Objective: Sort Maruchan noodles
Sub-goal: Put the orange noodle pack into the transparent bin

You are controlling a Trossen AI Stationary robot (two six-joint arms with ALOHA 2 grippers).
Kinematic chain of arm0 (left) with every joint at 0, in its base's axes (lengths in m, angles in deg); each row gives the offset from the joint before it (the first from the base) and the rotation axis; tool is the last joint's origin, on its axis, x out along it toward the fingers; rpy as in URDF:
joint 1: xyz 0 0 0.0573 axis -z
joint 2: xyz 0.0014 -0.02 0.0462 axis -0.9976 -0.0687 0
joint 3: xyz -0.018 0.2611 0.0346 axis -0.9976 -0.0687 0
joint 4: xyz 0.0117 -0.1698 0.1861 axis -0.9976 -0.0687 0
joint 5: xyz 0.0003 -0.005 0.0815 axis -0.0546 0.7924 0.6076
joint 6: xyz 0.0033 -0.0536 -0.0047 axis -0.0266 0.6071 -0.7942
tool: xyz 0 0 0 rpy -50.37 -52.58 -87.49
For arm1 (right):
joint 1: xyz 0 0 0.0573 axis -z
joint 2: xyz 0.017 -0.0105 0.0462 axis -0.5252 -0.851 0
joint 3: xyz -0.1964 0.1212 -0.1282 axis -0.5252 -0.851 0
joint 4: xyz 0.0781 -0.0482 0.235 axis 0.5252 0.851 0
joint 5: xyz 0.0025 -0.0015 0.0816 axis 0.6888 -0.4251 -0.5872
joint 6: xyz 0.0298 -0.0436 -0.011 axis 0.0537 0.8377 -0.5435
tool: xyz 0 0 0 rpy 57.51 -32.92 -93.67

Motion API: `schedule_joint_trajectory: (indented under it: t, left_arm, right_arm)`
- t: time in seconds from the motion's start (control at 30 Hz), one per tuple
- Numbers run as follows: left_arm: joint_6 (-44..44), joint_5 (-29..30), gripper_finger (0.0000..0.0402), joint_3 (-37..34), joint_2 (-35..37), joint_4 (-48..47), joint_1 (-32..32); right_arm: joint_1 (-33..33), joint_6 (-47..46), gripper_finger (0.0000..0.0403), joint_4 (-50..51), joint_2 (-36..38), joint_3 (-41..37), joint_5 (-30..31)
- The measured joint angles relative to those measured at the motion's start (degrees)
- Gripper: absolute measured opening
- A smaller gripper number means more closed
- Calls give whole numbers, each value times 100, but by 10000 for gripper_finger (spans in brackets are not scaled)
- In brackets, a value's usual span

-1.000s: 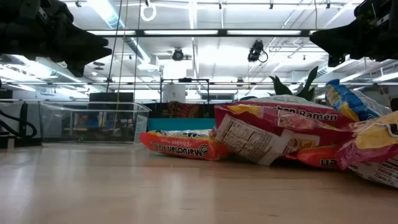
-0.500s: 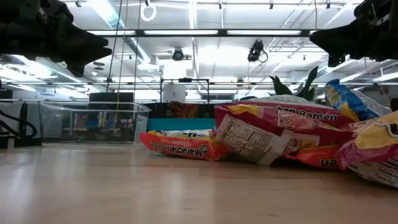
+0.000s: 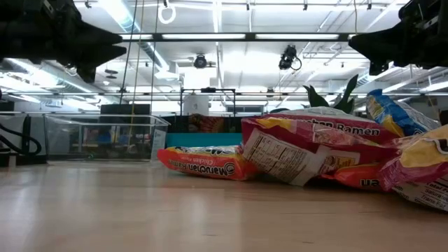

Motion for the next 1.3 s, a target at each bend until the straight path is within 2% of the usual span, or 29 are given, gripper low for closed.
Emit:
schedule_joint_trajectory:
  t: [0.13,0.27,0.67,0.83,0.9,1.03,1.13,1.3]
  left_arm:
    - [-5,417,142,3,4,601,0]
    - [-8,805,142,7,0,743,0]
    - [183,887,142,7,2,934,0]
    - [576,1361,142,7,-2,874,0]
    - [751,1076,142,29,-59,837,-31]
    - [1029,43,142,630,-535,-221,-352]
    - [1206,-452,142,1292,-1231,-1185,-622]
    - [645,-1143,142,2326,-2589,-1789,-914]
  right_arm:
    - [0,-1,55,0,0,-1,0]
    - [0,-1,55,0,0,-1,1]
    - [0,-2,55,0,1,0,0]
    - [0,0,55,0,1,0,0]
    - [0,0,55,0,1,0,0]
    - [0,0,55,0,0,0,2]
    - [0,-2,55,0,2,0,4]
    - [0,-1,55,0,0,-1,4]
